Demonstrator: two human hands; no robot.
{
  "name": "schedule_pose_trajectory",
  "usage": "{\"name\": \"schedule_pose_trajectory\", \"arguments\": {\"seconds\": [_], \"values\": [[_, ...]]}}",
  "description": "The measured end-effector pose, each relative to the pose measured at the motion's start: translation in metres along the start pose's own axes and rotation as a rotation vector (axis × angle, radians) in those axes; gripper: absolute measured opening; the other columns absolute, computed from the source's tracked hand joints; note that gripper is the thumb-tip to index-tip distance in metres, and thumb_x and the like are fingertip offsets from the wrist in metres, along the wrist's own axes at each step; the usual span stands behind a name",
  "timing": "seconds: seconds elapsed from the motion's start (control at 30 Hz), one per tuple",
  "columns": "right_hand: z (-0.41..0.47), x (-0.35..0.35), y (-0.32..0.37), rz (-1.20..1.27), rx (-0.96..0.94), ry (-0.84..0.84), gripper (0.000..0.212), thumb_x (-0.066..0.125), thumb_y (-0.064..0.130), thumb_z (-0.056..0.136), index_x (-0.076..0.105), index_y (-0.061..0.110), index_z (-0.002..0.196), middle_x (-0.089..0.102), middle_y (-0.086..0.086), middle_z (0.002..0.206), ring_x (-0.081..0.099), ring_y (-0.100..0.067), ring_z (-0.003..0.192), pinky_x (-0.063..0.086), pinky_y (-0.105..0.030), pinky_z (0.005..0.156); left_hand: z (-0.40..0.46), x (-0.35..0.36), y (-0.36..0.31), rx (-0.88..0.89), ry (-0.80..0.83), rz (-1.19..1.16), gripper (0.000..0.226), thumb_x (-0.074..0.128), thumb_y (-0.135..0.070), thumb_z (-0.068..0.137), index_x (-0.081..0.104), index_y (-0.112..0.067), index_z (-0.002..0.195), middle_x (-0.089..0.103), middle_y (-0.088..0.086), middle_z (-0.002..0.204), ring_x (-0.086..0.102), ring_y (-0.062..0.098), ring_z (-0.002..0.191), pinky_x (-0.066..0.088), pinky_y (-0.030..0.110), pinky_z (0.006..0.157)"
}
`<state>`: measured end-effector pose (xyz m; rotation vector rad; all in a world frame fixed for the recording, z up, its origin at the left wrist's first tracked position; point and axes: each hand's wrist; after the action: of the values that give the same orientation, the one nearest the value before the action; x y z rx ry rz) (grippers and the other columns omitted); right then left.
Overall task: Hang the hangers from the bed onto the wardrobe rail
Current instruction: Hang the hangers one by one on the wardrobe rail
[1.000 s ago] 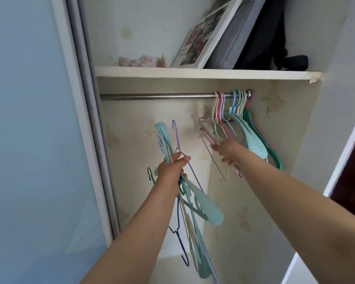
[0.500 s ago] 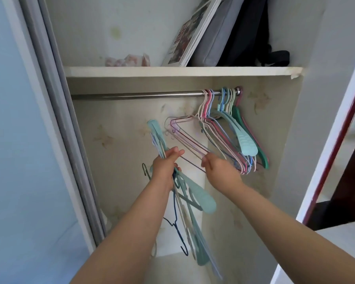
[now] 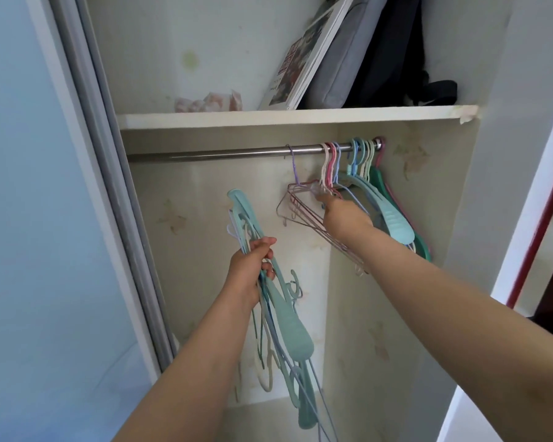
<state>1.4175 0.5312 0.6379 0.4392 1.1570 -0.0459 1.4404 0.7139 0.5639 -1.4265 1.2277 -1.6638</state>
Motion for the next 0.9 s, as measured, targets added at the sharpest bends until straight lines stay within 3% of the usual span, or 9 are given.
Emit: {"name": "schedule_pose_trajectory", "arguments": {"seconds": [0.2, 0.3, 0.4, 0.47, 0.53, 0.6, 0.67, 0.77, 0.9], "values": [[0.007, 0.002, -0.031, -0.004, 0.189, -0.053, 0.059, 0.041, 0.006, 0.091, 0.036, 0.032, 0.143, 0.06, -0.015, 0.123, 0.06, -0.033, 0.108, 0.05, -0.041, 0.085, -0.009, -0.014, -0.01, 0.01, 0.022, -0.068, 0.017, 0.058, -0.024, 0.096, 0.066, -0.011, 0.089, 0.034, -0.003, 0.055, 0.031, 0.008, 0.041, 0.031, 0.018, 0.038], [-0.006, 0.01, -0.038, -0.059, 0.26, -0.099, 0.062, 0.045, 0.004, 0.089, 0.033, 0.027, 0.146, 0.043, -0.018, 0.139, 0.049, -0.034, 0.122, 0.045, -0.044, 0.093, -0.014, -0.02, -0.012, 0.001, 0.065, -0.086, 0.02, 0.06, -0.029, 0.094, 0.063, -0.011, 0.086, 0.035, -0.005, 0.052, 0.032, 0.007, 0.04, 0.03, 0.017, 0.036], [-0.04, 0.031, -0.038, -0.304, 0.032, -0.445, 0.057, 0.048, 0.001, 0.076, 0.046, 0.012, 0.132, 0.042, -0.022, 0.13, 0.045, -0.04, 0.114, 0.041, -0.047, 0.09, -0.017, -0.024, -0.012, -0.028, 0.105, -0.145, 0.022, 0.06, -0.028, 0.094, 0.059, -0.013, 0.077, 0.036, -0.005, 0.049, 0.032, 0.006, 0.038, 0.029, 0.016, 0.034], [-0.066, 0.058, -0.039, -0.236, -0.231, -0.607, 0.045, 0.049, 0.001, 0.073, 0.056, 0.008, 0.118, 0.054, -0.019, 0.117, 0.054, -0.038, 0.1, 0.046, -0.044, 0.08, -0.016, -0.027, -0.01, -0.054, 0.123, -0.179, 0.023, 0.06, -0.029, 0.093, 0.058, -0.014, 0.076, 0.036, -0.006, 0.049, 0.033, 0.005, 0.038, 0.029, 0.015, 0.033], [-0.095, 0.078, -0.028, 0.069, -0.2, -0.28, 0.029, 0.048, 0.018, 0.092, 0.057, 0.01, 0.119, 0.059, -0.013, 0.115, 0.059, -0.033, 0.1, 0.048, -0.038, 0.079, -0.016, -0.028, -0.008, -0.07, 0.137, -0.201, 0.023, 0.06, -0.031, 0.093, 0.058, -0.014, 0.078, 0.037, -0.006, 0.049, 0.034, 0.005, 0.039, 0.03, 0.015, 0.033], [-0.118, 0.091, -0.017, 0.399, 0.077, 0.332, 0.053, 0.036, 0.051, 0.098, 0.051, 0.012, 0.129, 0.057, -0.01, 0.126, 0.058, -0.029, 0.11, 0.047, -0.034, 0.085, -0.017, -0.026, -0.004, -0.077, 0.154, -0.225, 0.023, 0.058, -0.033, 0.094, 0.058, -0.014, 0.081, 0.038, -0.006, 0.051, 0.034, 0.004, 0.04, 0.03, 0.015, 0.033], [-0.135, 0.1, -0.008, 0.628, 0.219, 0.661, 0.076, 0.03, 0.069, 0.089, 0.041, 0.012, 0.139, 0.051, -0.008, 0.134, 0.057, -0.025, 0.111, 0.05, -0.035, 0.088, -0.021, -0.022, -0.002, -0.089, 0.179, -0.248, 0.024, 0.057, -0.035, 0.094, 0.058, -0.013, 0.082, 0.039, -0.006, 0.053, 0.034, 0.003, 0.041, 0.032, 0.014, 0.034], [-0.146, 0.119, -0.004, 0.57, 0.242, 0.554, 0.081, 0.049, 0.066, 0.085, 0.033, 0.009, 0.14, 0.053, -0.007, 0.125, 0.057, -0.019, 0.101, 0.05, -0.032, 0.082, -0.026, -0.017, 0.0, -0.092, 0.202, -0.276, 0.027, 0.056, -0.036, 0.094, 0.059, -0.013, 0.08, 0.044, -0.006, 0.058, 0.037, 0.002, 0.042, 0.035, 0.014, 0.035], [-0.154, 0.141, -0.008, 0.621, 0.31, 0.239, 0.026, 0.053, 0.033, 0.094, 0.049, 0.011, 0.107, 0.055, -0.001, 0.084, 0.052, -0.018, 0.071, 0.046, -0.033, 0.065, -0.025, -0.018, 0.002, -0.095, 0.209, -0.333, 0.019, 0.057, -0.026, 0.093, 0.059, -0.01, 0.084, 0.053, -0.004, 0.069, 0.042, 0.004, 0.044, 0.044, 0.016, 0.043]]}}
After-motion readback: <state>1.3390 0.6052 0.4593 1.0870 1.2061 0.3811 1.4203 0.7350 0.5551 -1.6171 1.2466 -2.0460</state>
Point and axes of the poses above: each hand's wrist, its own z-axis towards the middle knuckle, its own x-axis out of the palm, y = z × x
